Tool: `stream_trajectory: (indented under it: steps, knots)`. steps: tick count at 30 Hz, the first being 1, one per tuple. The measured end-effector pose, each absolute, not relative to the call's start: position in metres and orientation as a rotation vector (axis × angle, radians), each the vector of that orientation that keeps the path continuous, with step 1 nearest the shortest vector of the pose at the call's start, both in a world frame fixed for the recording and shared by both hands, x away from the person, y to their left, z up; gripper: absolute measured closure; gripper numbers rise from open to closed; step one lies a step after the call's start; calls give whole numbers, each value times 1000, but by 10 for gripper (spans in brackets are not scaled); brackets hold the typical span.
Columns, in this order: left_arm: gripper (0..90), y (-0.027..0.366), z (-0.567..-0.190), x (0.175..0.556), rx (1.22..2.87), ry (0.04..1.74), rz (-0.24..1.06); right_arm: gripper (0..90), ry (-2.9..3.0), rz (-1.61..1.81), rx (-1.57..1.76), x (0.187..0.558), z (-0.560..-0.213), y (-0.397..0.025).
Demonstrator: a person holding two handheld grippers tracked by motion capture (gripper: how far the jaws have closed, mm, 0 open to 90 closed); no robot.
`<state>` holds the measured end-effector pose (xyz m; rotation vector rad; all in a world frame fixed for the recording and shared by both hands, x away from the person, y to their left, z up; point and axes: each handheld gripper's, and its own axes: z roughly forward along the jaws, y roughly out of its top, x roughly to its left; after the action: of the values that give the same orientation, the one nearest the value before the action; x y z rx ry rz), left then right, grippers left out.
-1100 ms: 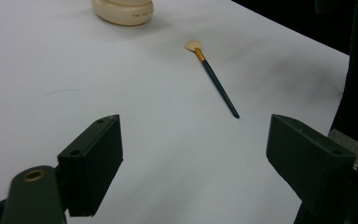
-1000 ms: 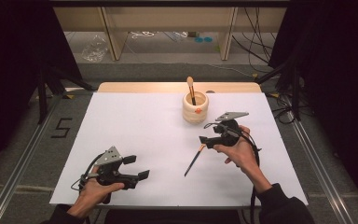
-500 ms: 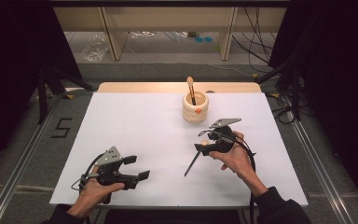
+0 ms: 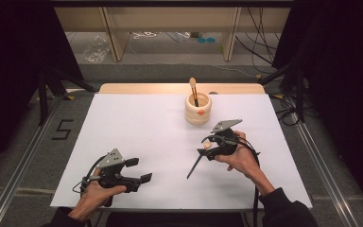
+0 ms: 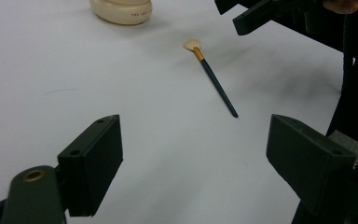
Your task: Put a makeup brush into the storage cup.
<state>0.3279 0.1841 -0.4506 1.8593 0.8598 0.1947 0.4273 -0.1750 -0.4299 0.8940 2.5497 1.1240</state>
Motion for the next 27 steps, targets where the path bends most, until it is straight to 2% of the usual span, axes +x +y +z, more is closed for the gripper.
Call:
stream_trajectory:
  steps: [27]
  knots:
    - [185,184,-451,329,1872,849,198,318,2704,1092,715,436,-436,-171]
